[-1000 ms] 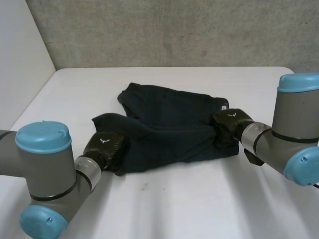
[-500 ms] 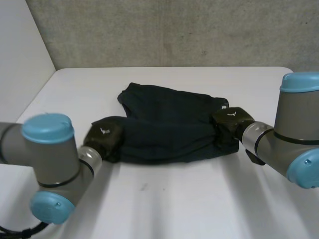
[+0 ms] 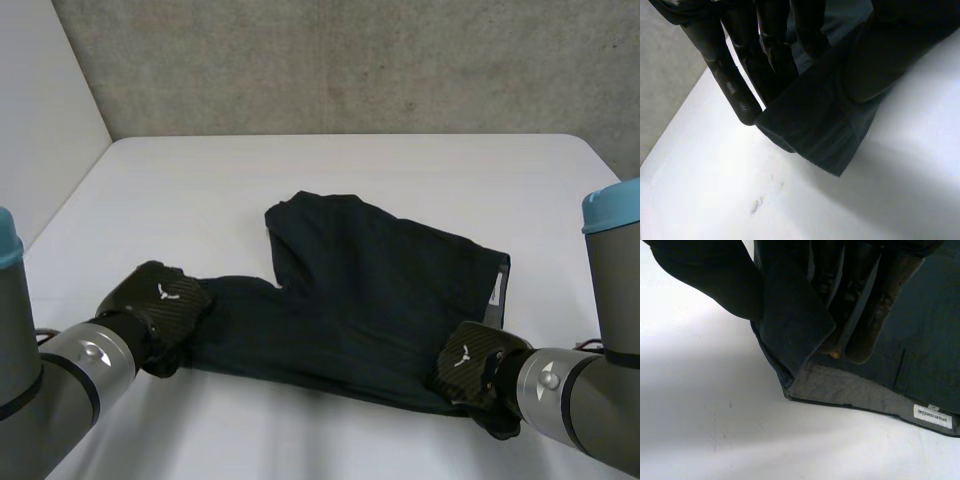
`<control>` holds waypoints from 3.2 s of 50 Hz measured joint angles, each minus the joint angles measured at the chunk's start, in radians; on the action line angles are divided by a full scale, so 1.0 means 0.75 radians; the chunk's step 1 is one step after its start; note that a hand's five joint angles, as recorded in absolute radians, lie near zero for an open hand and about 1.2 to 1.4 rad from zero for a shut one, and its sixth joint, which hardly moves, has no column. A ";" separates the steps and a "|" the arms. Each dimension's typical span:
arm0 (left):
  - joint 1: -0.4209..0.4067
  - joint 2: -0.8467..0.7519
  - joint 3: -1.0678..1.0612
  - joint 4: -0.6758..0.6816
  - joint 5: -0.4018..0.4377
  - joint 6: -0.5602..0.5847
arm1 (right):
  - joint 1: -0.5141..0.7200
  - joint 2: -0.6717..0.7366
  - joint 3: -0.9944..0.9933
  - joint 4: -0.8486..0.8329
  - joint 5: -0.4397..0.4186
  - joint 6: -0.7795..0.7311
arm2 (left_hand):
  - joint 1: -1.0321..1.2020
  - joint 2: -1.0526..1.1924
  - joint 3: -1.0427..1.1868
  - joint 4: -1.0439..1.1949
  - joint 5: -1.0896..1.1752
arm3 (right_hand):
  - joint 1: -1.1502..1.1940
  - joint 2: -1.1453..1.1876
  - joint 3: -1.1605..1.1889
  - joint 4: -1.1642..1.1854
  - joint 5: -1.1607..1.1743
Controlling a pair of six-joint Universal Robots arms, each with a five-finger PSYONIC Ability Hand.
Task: Fold the shorts.
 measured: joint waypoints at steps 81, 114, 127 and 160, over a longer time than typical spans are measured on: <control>0.018 -0.344 0.139 0.623 -0.201 -0.195 | 0.009 0.495 -0.492 -0.671 -0.021 0.283 | 0.000 0.007 0.007 0.006 0.015 | 0.000 0.000 0.000 0.000 0.016; -0.063 -0.328 0.265 0.684 -0.037 0.218 | -0.046 0.213 -0.292 -0.279 0.190 0.287 | 0.000 0.007 0.007 0.006 0.028 | 0.000 0.000 0.000 0.000 0.016; -0.147 -1.105 1.048 0.892 -0.110 0.191 | -0.053 0.594 -0.542 -0.771 0.354 0.220 | 0.003 0.007 0.007 0.006 0.036 | 0.000 0.000 0.000 0.000 0.014; -0.184 -0.627 0.495 1.017 -0.193 -0.153 | -0.295 0.103 -0.200 -0.523 -0.036 0.770 | -1.253 -1.327 -1.302 -1.324 -1.245 | -1.039 -1.266 -1.283 -1.278 -1.278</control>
